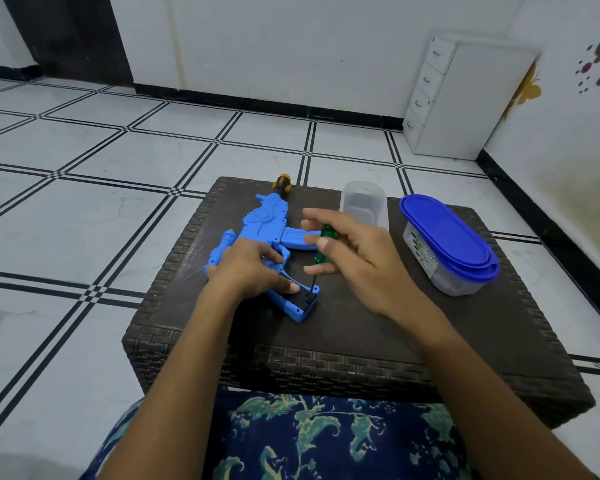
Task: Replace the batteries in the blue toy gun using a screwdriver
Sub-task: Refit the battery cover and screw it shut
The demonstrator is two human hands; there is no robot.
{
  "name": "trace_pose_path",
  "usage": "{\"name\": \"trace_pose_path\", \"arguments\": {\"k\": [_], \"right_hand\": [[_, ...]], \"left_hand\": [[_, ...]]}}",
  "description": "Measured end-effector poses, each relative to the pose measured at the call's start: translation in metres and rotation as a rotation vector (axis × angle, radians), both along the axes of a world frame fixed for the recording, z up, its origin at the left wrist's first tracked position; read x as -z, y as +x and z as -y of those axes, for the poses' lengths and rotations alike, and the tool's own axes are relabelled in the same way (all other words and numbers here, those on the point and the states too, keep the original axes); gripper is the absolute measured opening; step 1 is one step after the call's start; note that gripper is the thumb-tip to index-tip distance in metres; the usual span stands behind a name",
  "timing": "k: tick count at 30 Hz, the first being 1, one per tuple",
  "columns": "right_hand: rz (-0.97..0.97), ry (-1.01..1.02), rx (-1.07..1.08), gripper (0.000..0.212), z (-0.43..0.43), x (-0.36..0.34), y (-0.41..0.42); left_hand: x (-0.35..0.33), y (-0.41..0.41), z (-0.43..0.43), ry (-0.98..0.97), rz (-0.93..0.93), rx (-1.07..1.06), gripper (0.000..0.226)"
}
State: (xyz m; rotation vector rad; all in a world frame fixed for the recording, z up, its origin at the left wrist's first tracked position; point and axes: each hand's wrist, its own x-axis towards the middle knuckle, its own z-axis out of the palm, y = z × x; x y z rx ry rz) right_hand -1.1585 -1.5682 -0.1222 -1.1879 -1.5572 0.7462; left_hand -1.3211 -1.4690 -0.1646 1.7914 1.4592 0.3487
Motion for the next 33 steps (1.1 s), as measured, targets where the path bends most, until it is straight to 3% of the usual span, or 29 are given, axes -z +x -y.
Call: {"name": "trace_pose_path", "arguments": {"k": [7,13,19,25,29,33], "right_hand": [[0.013,0.118,0.102,0.024,-0.0023,0.004,-0.0029],[-0.068,0.035,0.015,0.044,-0.0014,0.0033,-0.004],[-0.083,0.117,0.15,0.027,-0.0025,0.0034,-0.0032],[-0.026,0.08,0.0,0.042,-0.0036,0.008,-0.003],[0.034,0.137,0.126,0.031,-0.0036,0.0039,-0.0045],[0.133,0.217,0.232,0.034,-0.0023,0.0035,-0.0026]], "left_hand": [[0.0015,-0.0014,-0.0008,0.012,-0.012,0.002,0.056],[-0.0005,-0.0008,0.001,0.001,0.004,-0.013,0.06],[0.0035,-0.0021,-0.0013,0.019,0.017,-0.009,0.057],[0.001,-0.0011,-0.0005,0.022,0.012,-0.006,0.055],[0.0007,-0.0007,0.0005,0.027,0.005,-0.003,0.054],[0.0007,-0.0009,0.0005,0.026,0.008,0.002,0.058]]}}
